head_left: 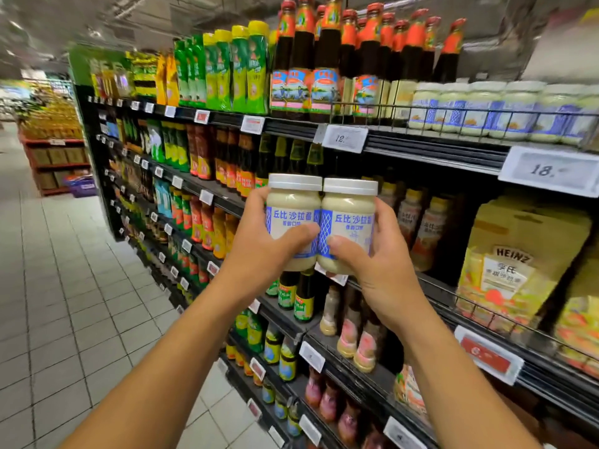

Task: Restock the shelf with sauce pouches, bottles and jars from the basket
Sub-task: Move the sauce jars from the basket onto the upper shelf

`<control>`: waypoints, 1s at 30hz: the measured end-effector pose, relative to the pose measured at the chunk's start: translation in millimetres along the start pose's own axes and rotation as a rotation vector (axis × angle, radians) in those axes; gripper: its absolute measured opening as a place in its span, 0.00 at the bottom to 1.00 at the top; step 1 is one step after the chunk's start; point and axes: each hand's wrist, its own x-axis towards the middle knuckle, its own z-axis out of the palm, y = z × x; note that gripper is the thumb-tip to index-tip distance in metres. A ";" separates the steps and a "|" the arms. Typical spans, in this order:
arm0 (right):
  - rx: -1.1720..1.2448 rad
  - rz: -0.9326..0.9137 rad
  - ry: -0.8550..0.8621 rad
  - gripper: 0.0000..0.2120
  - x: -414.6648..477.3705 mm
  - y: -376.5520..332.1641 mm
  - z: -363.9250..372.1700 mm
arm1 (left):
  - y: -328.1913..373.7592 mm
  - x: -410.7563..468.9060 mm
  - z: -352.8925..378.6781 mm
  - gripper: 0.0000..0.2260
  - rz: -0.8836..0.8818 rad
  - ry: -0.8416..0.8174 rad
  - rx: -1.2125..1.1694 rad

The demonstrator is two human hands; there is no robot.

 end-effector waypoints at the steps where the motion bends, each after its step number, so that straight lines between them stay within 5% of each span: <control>1: -0.006 -0.006 -0.003 0.36 7.9 1.4 -0.3 | -2.1 8.1 -0.8 0.24 0.014 -0.005 0.001; 7: -0.001 -0.043 0.006 0.29 52.6 12.2 3.5 | -13.7 56.5 -10.8 0.25 0.047 -0.051 -0.038; 22: -0.180 -0.171 0.251 0.36 155.7 7.1 42.0 | -29.6 208.1 -56.0 0.32 0.179 -0.223 -0.227; 30: -0.252 -0.158 0.386 0.16 184.0 -19.4 38.8 | -7.9 261.2 -35.5 0.34 0.205 -0.358 -0.392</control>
